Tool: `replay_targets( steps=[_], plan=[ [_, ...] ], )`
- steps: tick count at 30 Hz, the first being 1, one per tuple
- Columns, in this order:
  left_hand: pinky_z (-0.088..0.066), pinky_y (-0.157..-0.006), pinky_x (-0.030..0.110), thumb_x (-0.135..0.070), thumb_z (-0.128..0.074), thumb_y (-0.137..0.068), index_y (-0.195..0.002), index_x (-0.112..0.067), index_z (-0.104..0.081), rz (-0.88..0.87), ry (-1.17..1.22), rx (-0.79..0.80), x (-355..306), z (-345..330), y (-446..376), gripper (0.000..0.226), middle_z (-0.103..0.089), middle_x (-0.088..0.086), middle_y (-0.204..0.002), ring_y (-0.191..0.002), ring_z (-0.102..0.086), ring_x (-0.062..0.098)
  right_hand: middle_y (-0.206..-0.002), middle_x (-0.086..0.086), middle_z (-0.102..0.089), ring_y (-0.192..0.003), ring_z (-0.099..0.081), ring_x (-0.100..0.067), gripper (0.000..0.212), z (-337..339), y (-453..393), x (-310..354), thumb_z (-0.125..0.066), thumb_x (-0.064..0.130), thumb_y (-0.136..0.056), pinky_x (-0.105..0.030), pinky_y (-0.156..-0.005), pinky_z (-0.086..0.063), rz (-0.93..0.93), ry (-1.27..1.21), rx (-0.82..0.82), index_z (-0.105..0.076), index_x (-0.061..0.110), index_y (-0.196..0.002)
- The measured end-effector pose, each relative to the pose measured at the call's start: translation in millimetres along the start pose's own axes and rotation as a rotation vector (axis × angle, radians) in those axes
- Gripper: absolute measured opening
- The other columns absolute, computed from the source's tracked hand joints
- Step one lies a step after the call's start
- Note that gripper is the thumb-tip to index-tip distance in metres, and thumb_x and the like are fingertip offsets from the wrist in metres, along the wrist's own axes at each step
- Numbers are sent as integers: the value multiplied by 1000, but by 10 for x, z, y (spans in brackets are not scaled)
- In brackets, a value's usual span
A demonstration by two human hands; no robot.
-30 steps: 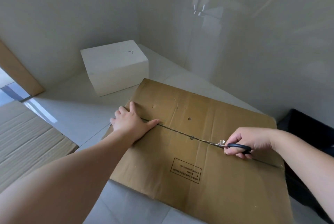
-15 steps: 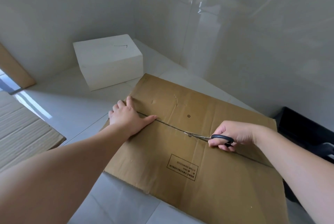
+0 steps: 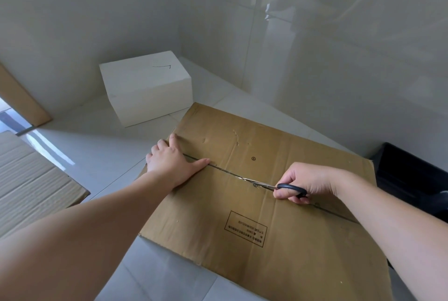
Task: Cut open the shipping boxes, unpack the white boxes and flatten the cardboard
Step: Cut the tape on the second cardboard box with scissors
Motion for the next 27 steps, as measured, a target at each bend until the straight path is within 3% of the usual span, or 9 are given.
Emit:
replay_targets(
  steps=[8, 15, 23, 27],
  plan=[
    [-33, -105, 44, -91, -46, -59, -148, -17, -15, -15, 22, -7, 40, 10, 1, 120, -39, 12, -141, -129, -38, 32, -62, -5, -59, -48, -48, -14, 30, 81, -32, 5, -74, 36, -82, -23, -48, -28, -3, -50, 47, -72, 7, -86],
    [-33, -105, 45, -90, -46, -59, -148, -17, -15, -19, 39, -5, 46, 17, 2, 120, -38, 12, -141, -129, -37, 32, -62, -4, -60, -48, -51, -11, 56, 7, -118, 148, -77, 53, -66, -19, -47, -31, -10, -21, 56, -71, 3, -91],
    [-37, -101, 40, -84, -53, -63, -140, -13, -27, -35, 108, -33, 118, 17, -22, 108, -45, 6, -134, -124, -39, 28, -59, -2, -59, -46, -49, -10, 28, -34, -196, 221, -76, 46, -75, -16, -44, -33, 31, -56, 58, -69, 19, -67],
    [-38, -100, 39, -83, -56, -63, -138, -13, -31, -33, 132, -42, 113, 25, -14, 105, -46, 4, -133, -124, -38, 26, -59, -3, -58, -46, -49, -11, 27, -46, -240, 294, -76, 43, -77, -18, -46, -33, 41, -50, 47, -69, 18, -68]
  ],
)
Point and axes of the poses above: each hand's wrist, its own y-axis away from the middle knuckle, its own z-axis out of the back of the hand, x = y × z, the point moved 1 cm from there along -y, towards the middle knuckle
